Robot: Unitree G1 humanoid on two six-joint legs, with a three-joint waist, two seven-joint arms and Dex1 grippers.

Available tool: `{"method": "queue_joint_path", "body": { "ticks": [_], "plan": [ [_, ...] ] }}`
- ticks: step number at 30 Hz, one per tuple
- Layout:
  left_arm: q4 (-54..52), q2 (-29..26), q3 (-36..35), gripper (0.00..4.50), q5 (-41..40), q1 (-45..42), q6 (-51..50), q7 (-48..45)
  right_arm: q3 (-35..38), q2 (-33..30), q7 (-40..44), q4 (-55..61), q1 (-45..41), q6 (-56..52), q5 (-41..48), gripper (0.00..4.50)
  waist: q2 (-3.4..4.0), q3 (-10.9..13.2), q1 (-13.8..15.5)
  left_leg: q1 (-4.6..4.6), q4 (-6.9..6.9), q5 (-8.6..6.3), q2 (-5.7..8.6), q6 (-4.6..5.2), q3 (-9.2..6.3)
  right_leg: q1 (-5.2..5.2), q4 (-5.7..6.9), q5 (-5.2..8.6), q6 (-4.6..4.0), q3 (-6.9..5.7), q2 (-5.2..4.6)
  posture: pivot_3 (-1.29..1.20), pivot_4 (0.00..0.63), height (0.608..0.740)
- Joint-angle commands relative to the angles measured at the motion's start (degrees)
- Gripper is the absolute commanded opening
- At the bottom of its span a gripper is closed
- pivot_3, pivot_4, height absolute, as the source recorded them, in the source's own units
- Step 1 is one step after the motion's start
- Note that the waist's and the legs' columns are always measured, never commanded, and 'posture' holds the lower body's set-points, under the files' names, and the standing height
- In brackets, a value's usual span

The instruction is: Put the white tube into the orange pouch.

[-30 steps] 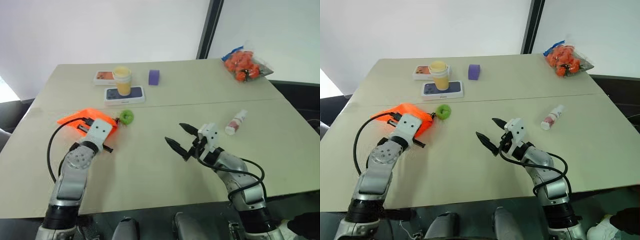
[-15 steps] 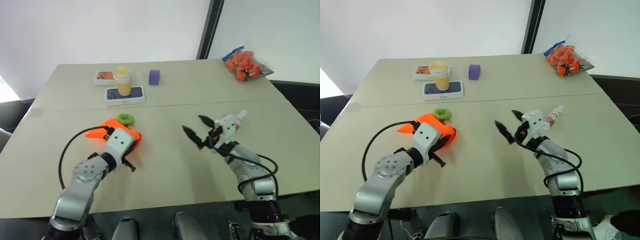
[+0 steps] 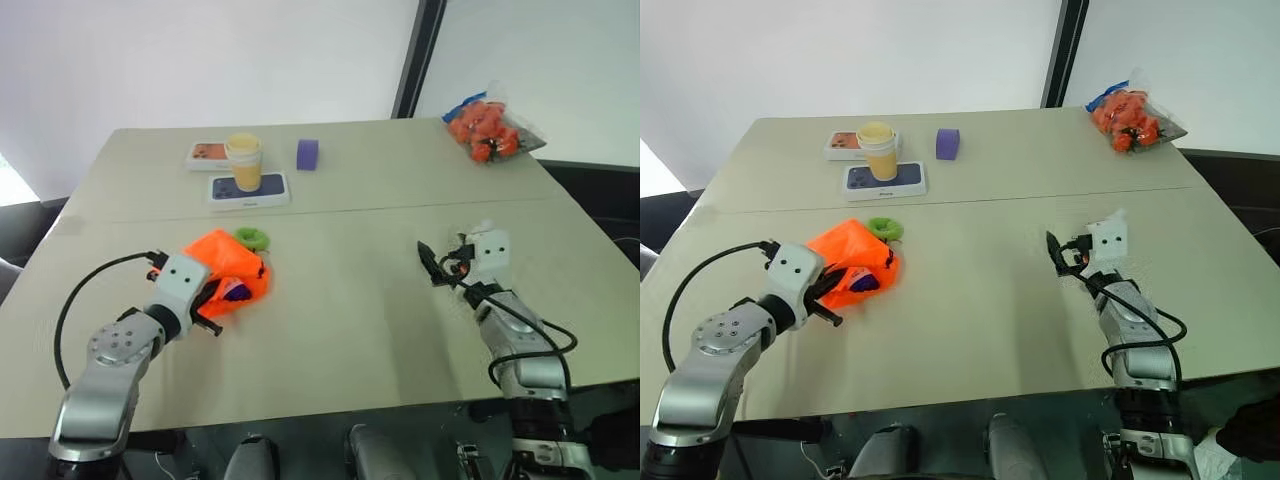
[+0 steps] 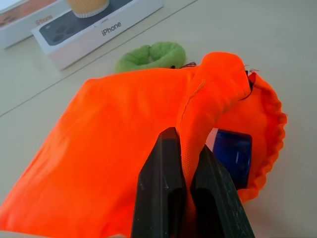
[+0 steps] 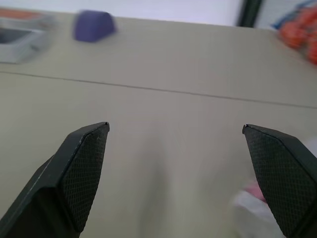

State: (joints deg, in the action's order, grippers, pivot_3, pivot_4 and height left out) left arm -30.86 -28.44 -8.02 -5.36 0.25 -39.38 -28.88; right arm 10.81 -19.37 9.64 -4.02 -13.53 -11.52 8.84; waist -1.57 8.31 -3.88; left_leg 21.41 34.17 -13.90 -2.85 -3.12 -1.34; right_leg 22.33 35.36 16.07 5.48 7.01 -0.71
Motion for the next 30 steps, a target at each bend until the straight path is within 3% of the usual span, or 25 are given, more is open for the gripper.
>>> {"method": "queue_joint_path", "body": {
  "ticks": [1, 5, 11, 21, 24, 29, 30],
  "plan": [
    [-0.3, 0.6, 0.9, 0.02, -1.0, 0.2, 2.2, 0.3, 2.2, 0.8, -6.4, -1.8, -1.1, 1.4, -3.3, 4.50, 0.00, 0.0, 0.0, 0.00, 0.00, 0.00, 0.00, 0.00, 0.00, 0.00, 0.00, 0.00, 0.00, 0.00, 0.00, 0.00, 0.150, 0.723],
    [0.5, 1.7, 1.7, 0.02, -1.3, -0.4, 2.7, 1.1, 2.3, 2.9, -13.4, -4.3, -2.7, -0.5, -6.2, 4.50, 0.04, 0.0, -0.2, -0.04, -0.02, 0.00, -0.01, 0.00, 0.00, 0.00, 0.05, 0.00, 0.00, 0.03, 0.03, 0.00, 0.150, 0.723],
    [1.3, 2.4, 3.1, 0.02, -1.5, -1.5, 2.8, 2.3, 2.8, 6.9, -15.1, -6.4, -5.4, -2.9, -4.0, 4.50, 0.05, 0.0, -0.2, -0.05, -0.01, 0.00, -0.01, 0.00, -0.01, 0.01, 0.11, -0.01, 0.00, 0.04, 0.06, 0.00, 0.150, 0.723],
    [0.8, 2.6, 4.1, 0.02, -1.8, -2.2, 2.1, 3.8, 4.1, 7.8, -19.5, -11.6, -8.6, -0.9, -4.3, 4.50, 0.06, 0.0, -0.3, -0.04, -0.01, 0.00, 0.00, 0.00, -0.01, -0.01, 0.10, -0.01, 0.02, 0.04, 0.05, 0.00, 0.150, 0.723],
    [0.5, 2.6, 4.4, 0.00, -1.8, -2.0, 2.3, 4.0, 3.9, 8.1, -19.7, -11.7, -8.7, -0.4, -4.3, 3.63, 0.07, 0.0, -0.3, -0.04, -0.03, 0.00, -0.01, 0.00, -0.02, 0.01, 0.11, -0.01, 0.02, 0.04, 0.07, 0.00, 0.150, 0.723],
    [0.6, 2.4, 4.7, 0.00, -2.0, -1.9, 2.6, 4.0, 3.6, 8.5, -19.3, -10.9, -8.7, -0.6, -4.0, 1.21, 0.06, 0.0, -0.2, -0.04, -0.02, 0.00, -0.01, 0.00, -0.02, 0.00, 0.10, -0.01, 0.02, 0.04, 0.07, 0.00, 0.150, 0.723],
    [0.6, 2.4, 4.6, 0.00, -2.1, -1.8, 2.7, 4.0, 3.5, 8.5, -19.3, -10.5, -8.4, -0.7, -4.1, 1.21, 0.06, 0.0, -0.2, -0.04, -0.01, 0.00, -0.01, 0.00, -0.02, -0.01, 0.10, -0.01, 0.02, 0.04, 0.07, 0.00, 0.150, 0.723]
  ]
}}
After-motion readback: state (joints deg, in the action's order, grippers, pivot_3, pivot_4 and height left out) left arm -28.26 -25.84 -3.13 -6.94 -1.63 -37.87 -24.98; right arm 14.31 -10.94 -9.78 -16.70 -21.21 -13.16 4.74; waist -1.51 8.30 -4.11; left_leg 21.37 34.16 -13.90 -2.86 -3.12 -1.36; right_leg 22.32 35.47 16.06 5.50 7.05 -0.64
